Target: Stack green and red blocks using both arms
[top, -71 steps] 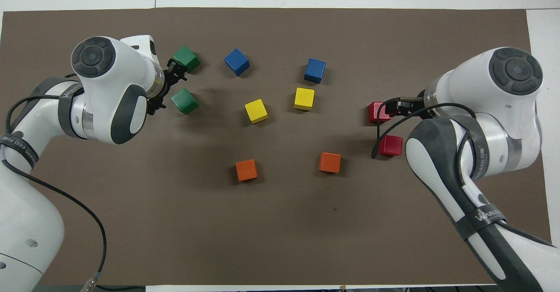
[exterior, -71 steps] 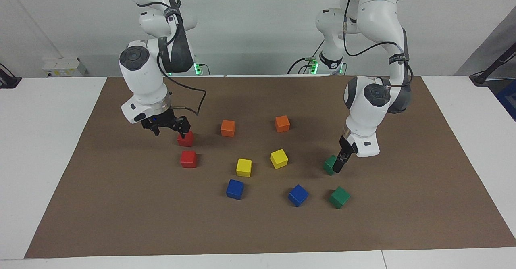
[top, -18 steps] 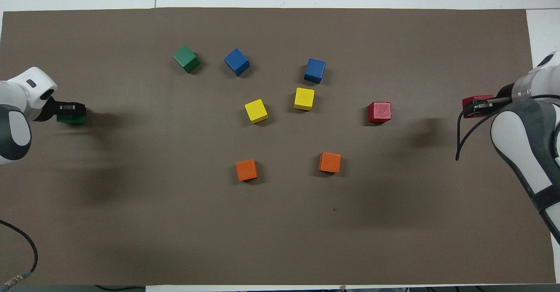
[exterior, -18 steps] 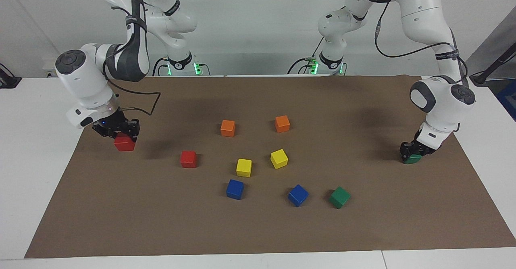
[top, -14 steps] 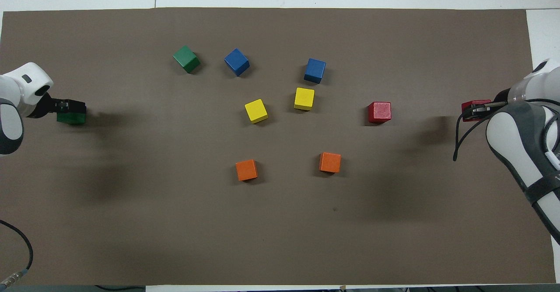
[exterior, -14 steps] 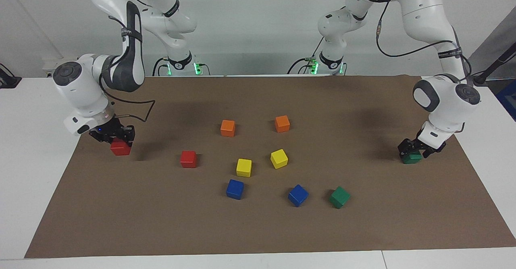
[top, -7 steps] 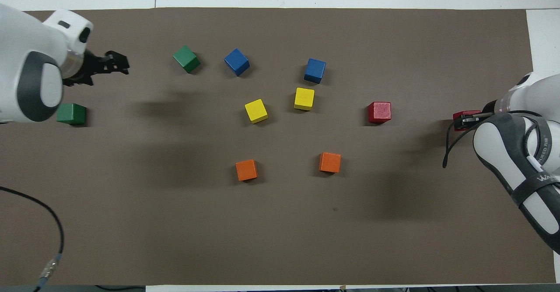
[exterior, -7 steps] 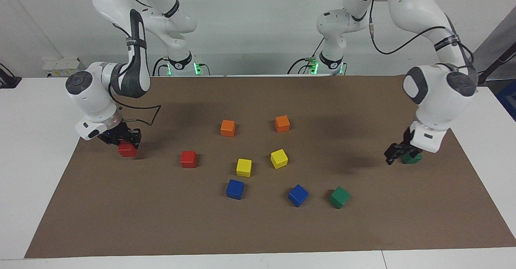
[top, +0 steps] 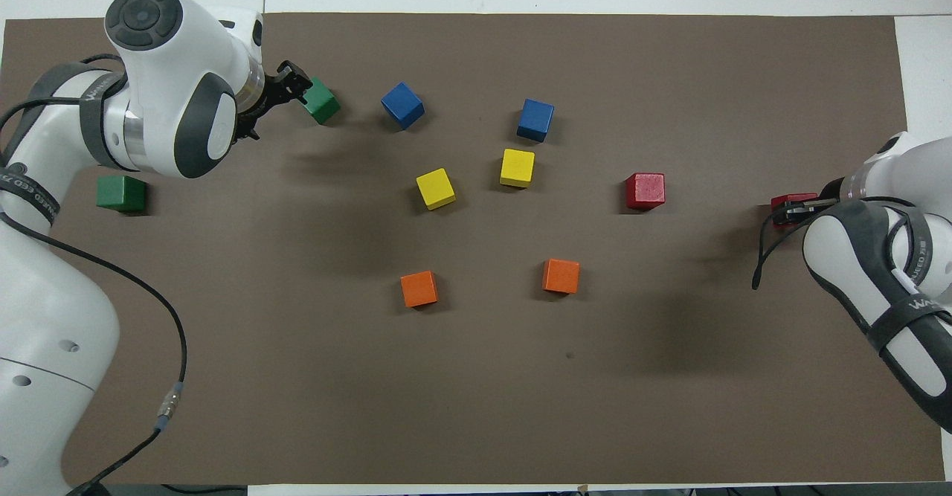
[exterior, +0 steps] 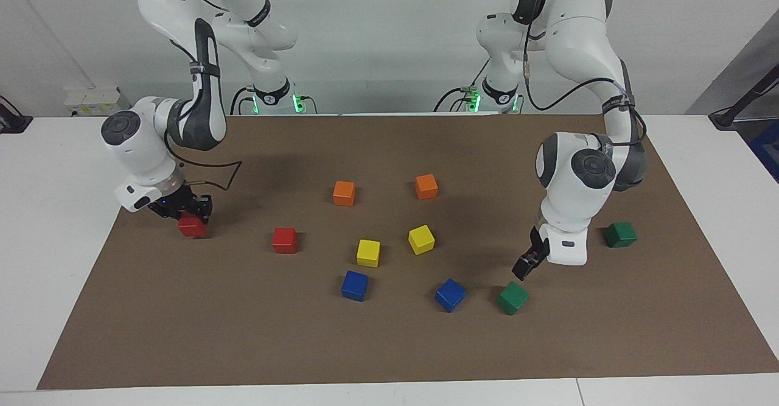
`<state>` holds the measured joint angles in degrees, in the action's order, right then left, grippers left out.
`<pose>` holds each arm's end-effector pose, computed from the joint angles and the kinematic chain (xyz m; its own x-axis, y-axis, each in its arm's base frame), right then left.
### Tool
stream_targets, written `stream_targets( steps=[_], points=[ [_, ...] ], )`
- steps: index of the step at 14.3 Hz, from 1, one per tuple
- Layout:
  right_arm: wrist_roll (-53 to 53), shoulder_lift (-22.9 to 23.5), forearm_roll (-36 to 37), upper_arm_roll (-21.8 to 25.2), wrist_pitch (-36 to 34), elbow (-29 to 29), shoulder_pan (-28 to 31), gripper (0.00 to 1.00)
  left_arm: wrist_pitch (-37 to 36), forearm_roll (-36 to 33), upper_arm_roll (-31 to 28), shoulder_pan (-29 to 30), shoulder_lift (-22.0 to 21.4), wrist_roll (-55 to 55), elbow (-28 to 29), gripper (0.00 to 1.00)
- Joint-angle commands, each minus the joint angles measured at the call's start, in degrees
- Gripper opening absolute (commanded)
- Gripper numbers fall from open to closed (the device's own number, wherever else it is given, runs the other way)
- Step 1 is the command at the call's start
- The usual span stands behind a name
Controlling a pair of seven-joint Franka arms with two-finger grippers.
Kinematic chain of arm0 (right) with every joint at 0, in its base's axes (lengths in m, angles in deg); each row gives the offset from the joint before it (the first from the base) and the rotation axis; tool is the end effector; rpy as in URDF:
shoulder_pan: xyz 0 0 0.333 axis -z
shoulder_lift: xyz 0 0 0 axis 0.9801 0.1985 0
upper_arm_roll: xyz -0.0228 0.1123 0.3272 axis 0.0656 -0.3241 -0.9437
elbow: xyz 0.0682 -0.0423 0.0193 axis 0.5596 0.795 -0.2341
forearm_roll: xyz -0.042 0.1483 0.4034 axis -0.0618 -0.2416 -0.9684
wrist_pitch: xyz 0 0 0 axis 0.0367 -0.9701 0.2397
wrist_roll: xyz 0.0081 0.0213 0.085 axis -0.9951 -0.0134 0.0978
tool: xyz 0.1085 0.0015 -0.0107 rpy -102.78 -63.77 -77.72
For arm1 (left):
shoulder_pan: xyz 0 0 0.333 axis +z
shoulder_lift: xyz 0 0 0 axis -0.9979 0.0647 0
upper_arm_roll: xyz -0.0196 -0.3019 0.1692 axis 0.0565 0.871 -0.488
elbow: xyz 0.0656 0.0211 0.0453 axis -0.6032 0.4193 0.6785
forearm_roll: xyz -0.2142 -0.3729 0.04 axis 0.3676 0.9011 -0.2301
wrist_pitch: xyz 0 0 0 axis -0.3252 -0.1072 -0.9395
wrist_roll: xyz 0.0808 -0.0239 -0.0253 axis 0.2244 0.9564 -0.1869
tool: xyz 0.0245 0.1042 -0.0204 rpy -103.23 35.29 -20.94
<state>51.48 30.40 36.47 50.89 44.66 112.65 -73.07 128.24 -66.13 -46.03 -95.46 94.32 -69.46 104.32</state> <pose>0.5929 -0.1177 0.3235 0.9999 0.0151 0.0027 0.0150 -0.9996 0.0239 0.7575 -0.1725 0.3756 0.8171 0.5711 0.0794 0.5697 -0.8208 0.0413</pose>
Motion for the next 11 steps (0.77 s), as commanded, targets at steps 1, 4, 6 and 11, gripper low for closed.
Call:
stream_targets(
  steps=[1, 4, 6, 11],
  points=[
    [2.5, 0.8, -0.7, -0.5, 1.9, 0.5, 1.2, 0.00, -3.1, 0.0, -2.1, -2.4, 6.1, -6.2, -9.8, 1.00],
    [2.5, 1.1, -0.8, -0.5, 2.1, 0.5, 1.2, 0.00, -3.4, 0.0, -2.3, -3.0, 12.5, -11.9, -16.7, 1.00],
    [2.5, 1.1, -0.8, -0.5, 2.1, 0.5, 1.3, 0.00, -3.2, 0.0, -2.3, -3.2, 13.1, -12.7, -17.0, 1.00],
    [2.5, 1.6, -0.7, -0.5, 6.0, 2.4, 1.3, 0.02, 1.2, 0.0, -2.0, -3.3, 13.6, -17.2, -16.8, 1.00]
  ],
)
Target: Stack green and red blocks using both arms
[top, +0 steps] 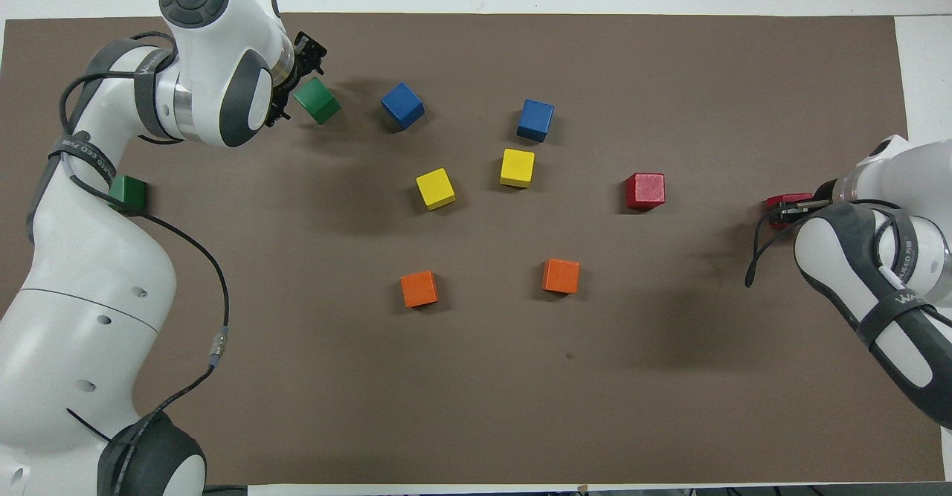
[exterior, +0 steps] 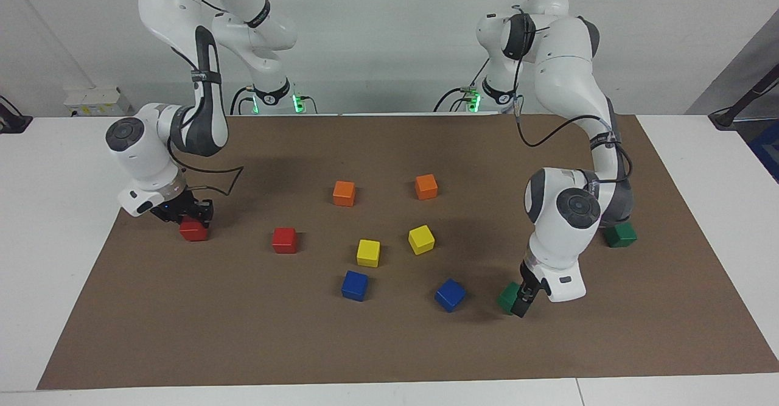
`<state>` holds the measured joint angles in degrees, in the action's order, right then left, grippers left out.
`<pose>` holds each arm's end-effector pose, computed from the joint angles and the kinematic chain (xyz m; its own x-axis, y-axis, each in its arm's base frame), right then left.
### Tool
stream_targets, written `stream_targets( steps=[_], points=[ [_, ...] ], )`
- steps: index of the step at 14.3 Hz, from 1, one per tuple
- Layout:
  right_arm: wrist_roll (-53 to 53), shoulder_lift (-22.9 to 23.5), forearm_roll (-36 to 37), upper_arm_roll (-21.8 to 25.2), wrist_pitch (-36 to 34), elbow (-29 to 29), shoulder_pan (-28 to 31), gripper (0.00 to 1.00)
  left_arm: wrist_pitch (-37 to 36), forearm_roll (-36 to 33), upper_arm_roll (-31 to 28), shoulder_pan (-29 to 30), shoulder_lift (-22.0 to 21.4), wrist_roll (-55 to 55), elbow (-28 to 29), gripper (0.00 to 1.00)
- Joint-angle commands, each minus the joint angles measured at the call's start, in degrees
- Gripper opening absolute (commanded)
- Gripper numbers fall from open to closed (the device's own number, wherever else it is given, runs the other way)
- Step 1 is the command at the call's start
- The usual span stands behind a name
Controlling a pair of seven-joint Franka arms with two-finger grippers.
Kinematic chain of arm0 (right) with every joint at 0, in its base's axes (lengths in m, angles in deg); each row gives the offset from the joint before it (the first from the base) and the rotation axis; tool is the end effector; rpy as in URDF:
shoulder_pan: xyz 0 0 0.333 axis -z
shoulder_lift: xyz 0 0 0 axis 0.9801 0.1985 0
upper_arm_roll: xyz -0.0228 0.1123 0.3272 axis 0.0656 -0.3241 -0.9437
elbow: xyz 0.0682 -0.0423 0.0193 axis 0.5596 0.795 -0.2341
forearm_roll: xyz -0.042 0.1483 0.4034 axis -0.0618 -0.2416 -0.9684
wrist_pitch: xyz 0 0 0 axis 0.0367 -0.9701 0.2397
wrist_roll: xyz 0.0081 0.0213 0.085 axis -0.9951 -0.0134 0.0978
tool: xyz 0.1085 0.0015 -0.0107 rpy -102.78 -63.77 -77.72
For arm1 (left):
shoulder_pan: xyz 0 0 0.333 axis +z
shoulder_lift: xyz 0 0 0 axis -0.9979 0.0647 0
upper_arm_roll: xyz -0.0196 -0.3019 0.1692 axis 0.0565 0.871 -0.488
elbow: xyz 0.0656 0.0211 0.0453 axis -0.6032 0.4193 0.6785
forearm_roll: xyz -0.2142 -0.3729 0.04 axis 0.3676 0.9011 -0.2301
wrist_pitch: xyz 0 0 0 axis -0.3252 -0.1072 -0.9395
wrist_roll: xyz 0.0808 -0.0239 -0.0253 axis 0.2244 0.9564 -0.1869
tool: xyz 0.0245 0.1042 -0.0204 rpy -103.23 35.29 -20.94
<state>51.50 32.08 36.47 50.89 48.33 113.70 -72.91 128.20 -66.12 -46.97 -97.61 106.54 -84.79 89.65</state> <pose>0.5926 -0.1195 0.3034 0.9997 0.0139 0.0183 0.0133 -0.9995 0.0300 0.8066 -0.1982 0.3369 0.6437 0.7610 0.0815 0.7545 -0.6488 0.0990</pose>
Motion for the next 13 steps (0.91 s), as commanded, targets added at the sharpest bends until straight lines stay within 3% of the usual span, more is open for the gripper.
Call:
stream_targets(
  steps=[1, 4, 6, 7, 8, 9, 11, 12, 13],
  points=[
    [2.4, -0.1, -0.8, -0.6, 2.3, 1.3, 1.1, 0.02, 1.7, -0.1, -1.1, -1.2, 1.5, -2.0, -2.0, 1.00],
    [2.4, 0.4, -0.7, -0.6, 2.6, 1.3, 1.2, 0.02, 2.8, -0.5, -1.1, -1.6, 1.6, -2.3, -1.1, 1.00],
    [2.4, 0.4, -0.7, -0.6, 2.8, 1.3, 1.3, 0.08, 3.7, -1.0, -1.1, -1.7, 1.5, -2.3, 0.1, 0.95],
    [2.3, 0.4, -0.7, -0.6, 2.7, 1.2, 1.4, 0.31, 4.3, -1.8, -1.1, -1.7, 1.4, -2.3, 1.0, 0.91],
    [2.3, 0.4, -0.7, -0.6, 2.7, 1.2, 1.4, 0.76, 5.0, -2.8, -1.1, -1.9, 1.4, -2.3, 2.0, 0.88],
    [2.4, 0.4, -0.7, -0.6, 2.3, 1.1, 1.4, 1.00, 5.6, -3.0, -1.1, -1.9, 1.1, -2.2, 2.6, 0.81],
    [2.7, 0.2, -0.7, -0.6, 1.7, 0.7, 1.3, 1.00, 5.7, -3.7, -1.1, -1.8, 1.0, -2.2, 2.9, 0.60],
    [2.7, -0.1, -0.7, -0.6, 1.4, 0.5, 1.2, 1.00, 5.4, -4.4, -1.1, -1.9, 0.8, -2.1, 2.9, 0.26],
    [2.7, -0.5, -0.7, -0.6, 0.3, 0.0, 1.1, 1.00, 5.0, -4.7, -1.1, -1.7, 0.7, -1.9, 2.9, 0.00]
  ],
)
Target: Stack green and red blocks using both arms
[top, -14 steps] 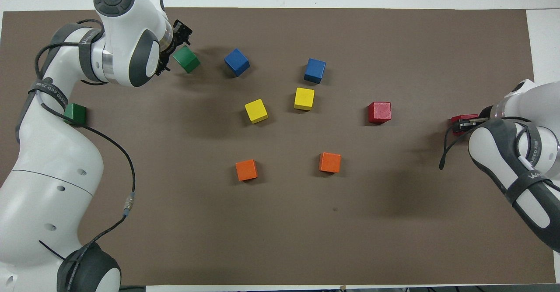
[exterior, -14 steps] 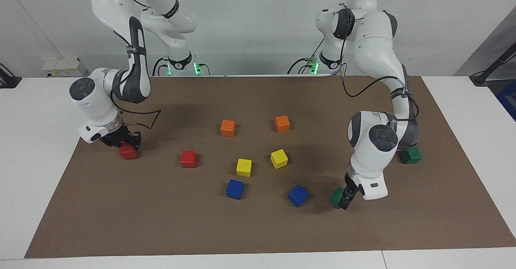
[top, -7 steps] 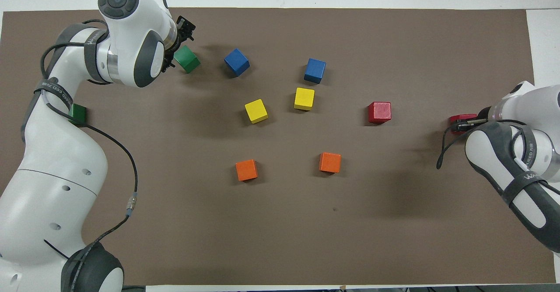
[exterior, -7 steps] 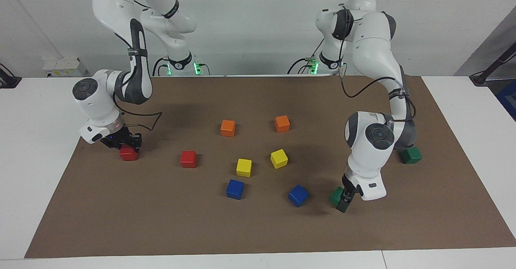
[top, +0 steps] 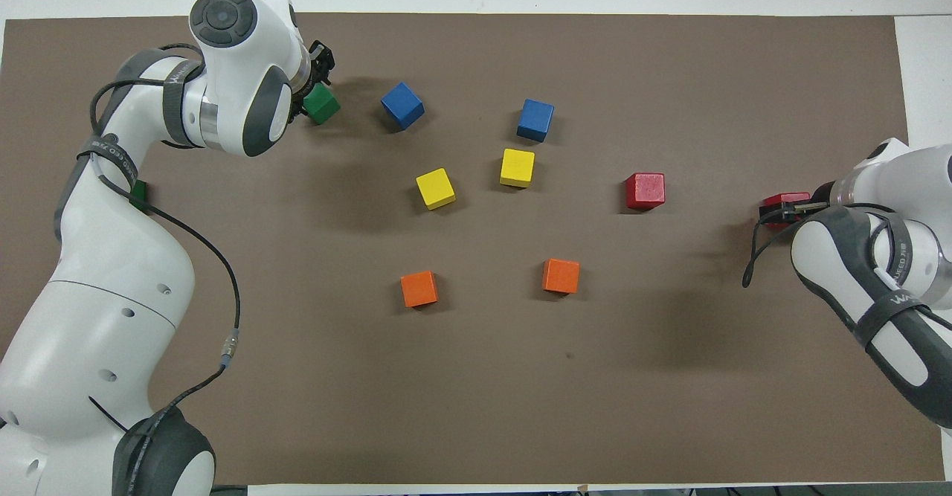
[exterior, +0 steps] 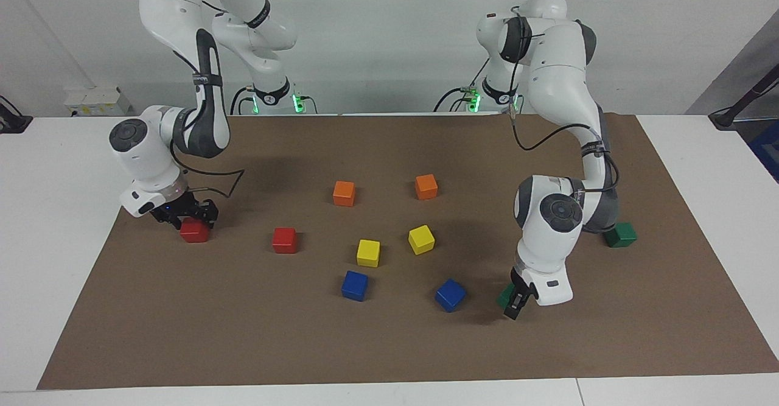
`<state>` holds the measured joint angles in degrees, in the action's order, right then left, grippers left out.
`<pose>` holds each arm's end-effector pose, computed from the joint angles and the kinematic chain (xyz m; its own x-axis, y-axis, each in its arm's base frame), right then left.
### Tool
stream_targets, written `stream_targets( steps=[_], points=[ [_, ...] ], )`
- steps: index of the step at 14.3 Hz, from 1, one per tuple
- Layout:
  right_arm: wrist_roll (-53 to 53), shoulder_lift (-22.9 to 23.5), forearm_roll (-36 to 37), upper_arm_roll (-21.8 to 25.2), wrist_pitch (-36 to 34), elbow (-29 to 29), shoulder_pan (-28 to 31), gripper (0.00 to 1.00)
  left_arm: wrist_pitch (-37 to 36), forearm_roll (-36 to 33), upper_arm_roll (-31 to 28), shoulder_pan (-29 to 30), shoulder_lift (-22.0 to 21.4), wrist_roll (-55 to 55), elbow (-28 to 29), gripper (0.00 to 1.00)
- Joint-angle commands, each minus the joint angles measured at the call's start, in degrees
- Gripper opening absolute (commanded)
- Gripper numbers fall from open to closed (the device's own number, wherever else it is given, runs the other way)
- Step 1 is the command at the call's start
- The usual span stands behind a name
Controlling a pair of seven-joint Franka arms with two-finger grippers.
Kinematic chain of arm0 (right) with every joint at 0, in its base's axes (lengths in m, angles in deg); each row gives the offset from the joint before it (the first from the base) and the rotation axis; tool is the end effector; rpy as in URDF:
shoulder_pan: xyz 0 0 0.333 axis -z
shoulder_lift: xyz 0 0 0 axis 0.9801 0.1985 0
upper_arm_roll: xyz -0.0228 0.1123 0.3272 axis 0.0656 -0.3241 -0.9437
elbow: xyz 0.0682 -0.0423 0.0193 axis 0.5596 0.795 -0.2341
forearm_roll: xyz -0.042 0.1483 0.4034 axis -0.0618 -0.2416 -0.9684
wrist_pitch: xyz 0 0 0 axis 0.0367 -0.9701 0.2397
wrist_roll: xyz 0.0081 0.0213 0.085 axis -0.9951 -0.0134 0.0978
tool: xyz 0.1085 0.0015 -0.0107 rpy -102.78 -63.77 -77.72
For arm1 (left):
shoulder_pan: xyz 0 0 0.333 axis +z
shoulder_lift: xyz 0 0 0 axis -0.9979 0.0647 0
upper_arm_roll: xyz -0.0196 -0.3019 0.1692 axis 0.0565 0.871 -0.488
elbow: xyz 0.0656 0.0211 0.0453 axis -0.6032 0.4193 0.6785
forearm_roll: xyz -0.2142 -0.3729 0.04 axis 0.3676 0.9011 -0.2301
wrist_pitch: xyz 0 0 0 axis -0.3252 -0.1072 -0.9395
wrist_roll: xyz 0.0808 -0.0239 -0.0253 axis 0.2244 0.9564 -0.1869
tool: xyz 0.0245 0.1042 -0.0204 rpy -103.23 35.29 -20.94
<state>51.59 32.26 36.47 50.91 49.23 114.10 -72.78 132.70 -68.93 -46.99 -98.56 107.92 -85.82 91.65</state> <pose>0.5914 -0.1209 0.2998 0.9996 0.0131 0.0236 0.0124 -0.9994 0.0316 0.8041 -0.2109 0.3068 0.6588 0.7419 0.1247 0.7355 -0.6700 0.1008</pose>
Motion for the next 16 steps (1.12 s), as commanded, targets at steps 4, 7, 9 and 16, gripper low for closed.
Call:
stream_targets(
  steps=[4, 7, 9, 16],
  points=[
    [0.2, -4.4, -0.7, -1.2, -14.4, -8.1, -0.8, 1.00, -2.3, -1.6, -0.7, -0.6, -0.7, -0.3, 0.5, 0.00],
    [-1.9, -4.4, -0.6, -1.3, -22.8, -16.6, -3.4, 1.00, -5.9, -0.9, -0.1, 1.5, -3.0, 2.6, 0.3, 0.00],
    [-6.4, -4.1, -0.6, -1.3, -23.7, -18.7, -6.7, 1.00, -10.6, 3.1, 0.7, 4.3, -6.6, 10.8, 0.4, 0.00],
    [-27.7, -1.2, -0.5, -1.4, -16.4, -17.6, -19.2, 1.00, -18.4, 6.0, 0.4, 19.5, -23.7, 70.2, 14.9, 0.00]
  ],
)
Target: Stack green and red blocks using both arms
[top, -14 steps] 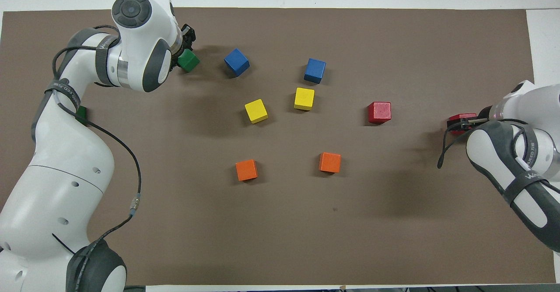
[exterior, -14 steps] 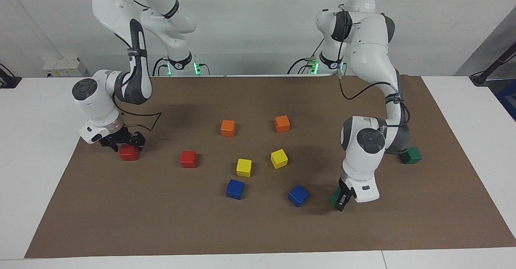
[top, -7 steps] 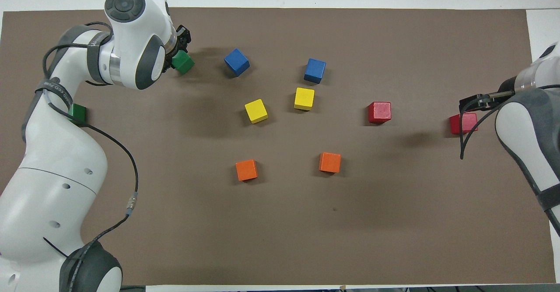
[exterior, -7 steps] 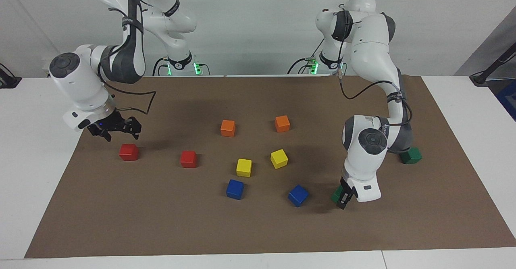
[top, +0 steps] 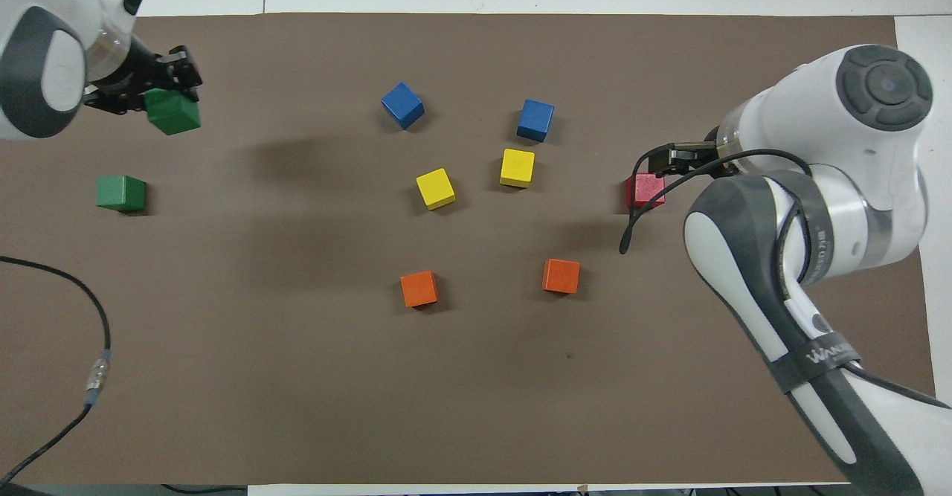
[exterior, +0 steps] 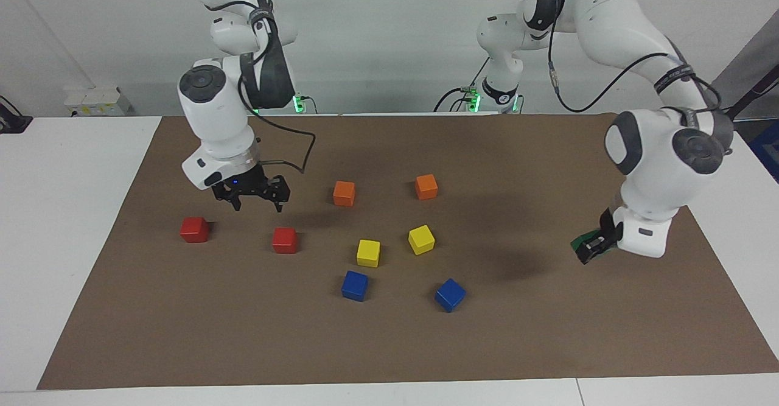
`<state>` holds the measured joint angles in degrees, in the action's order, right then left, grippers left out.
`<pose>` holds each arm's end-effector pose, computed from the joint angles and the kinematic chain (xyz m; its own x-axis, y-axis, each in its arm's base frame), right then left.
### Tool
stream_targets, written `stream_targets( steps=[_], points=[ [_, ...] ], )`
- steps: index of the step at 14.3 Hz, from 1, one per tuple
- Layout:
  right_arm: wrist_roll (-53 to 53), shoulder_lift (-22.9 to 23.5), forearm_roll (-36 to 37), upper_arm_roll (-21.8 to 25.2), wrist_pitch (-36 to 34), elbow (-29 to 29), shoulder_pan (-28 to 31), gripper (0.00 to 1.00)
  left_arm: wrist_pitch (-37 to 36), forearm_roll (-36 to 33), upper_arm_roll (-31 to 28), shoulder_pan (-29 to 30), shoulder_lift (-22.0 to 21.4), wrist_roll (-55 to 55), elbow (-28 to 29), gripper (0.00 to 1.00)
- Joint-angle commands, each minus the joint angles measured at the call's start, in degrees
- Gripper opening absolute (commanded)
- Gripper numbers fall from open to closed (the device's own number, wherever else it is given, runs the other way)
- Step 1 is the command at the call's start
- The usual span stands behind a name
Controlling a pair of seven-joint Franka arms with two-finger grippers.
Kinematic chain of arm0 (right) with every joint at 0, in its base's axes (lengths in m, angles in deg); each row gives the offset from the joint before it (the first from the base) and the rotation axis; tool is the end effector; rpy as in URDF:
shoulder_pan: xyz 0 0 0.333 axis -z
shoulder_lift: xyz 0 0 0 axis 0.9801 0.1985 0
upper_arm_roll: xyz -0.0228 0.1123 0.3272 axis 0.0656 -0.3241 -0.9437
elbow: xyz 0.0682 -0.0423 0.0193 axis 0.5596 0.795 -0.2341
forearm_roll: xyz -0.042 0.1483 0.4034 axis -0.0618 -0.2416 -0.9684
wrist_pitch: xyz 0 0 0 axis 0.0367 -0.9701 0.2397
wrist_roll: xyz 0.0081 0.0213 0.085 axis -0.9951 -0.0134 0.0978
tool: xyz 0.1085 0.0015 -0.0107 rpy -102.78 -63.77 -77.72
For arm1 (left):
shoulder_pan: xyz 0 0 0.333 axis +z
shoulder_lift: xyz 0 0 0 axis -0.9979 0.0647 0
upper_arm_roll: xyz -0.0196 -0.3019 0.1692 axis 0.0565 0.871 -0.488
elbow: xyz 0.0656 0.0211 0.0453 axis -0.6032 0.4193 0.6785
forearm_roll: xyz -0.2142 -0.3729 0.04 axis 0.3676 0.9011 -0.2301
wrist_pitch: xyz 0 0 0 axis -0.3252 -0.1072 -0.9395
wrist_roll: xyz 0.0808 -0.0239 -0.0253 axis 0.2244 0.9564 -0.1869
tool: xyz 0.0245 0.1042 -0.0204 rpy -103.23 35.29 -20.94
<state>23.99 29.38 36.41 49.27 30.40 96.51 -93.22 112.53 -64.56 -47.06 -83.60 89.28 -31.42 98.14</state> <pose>0.6430 0.1208 0.4491 0.9945 -0.0865 0.0599 -0.0866 -0.9962 -0.0002 0.7577 -0.0004 0.4733 0.9824 0.1865 0.0094 0.1867 -0.9820 -0.0277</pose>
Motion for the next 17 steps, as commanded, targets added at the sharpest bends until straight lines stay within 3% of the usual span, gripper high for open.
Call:
stream_targets(
  steps=[1, 4, 8, 13, 17],
  points=[
    [-0.2, 1.8, -0.5, 0.2, 3.1, 1.0, 0.5, 1.00, 2.1, 1.7, 0.4, 6.9, -5.6, 20.8, 9.7, 0.00],
    [0.0, 1.8, -0.6, 0.2, 7.9, 4.7, 1.0, 1.00, 6.9, 1.7, 0.3, 10.8, -7.8, 29.6, 15.4, 0.00],
    [-2.0, 2.6, -4.2, 0.2, 11.1, 6.5, 1.2, 1.00, 21.7, 1.7, 0.4, 12.2, -11.9, 30.6, 28.5, 0.00],
    [-1.9, 4.2, -4.2, 0.2, 15.9, 9.2, 0.6, 1.00, 23.9, 2.7, 0.4, 13.0, -12.8, 34.5, 30.4, 0.00],
    [-0.1, 4.3, -4.2, 0.2, 20.2, 13.3, 0.4, 1.00, 33.1, 10.2, 0.3, 14.3, -14.8, 33.4, 36.8, 0.00]
  ],
)
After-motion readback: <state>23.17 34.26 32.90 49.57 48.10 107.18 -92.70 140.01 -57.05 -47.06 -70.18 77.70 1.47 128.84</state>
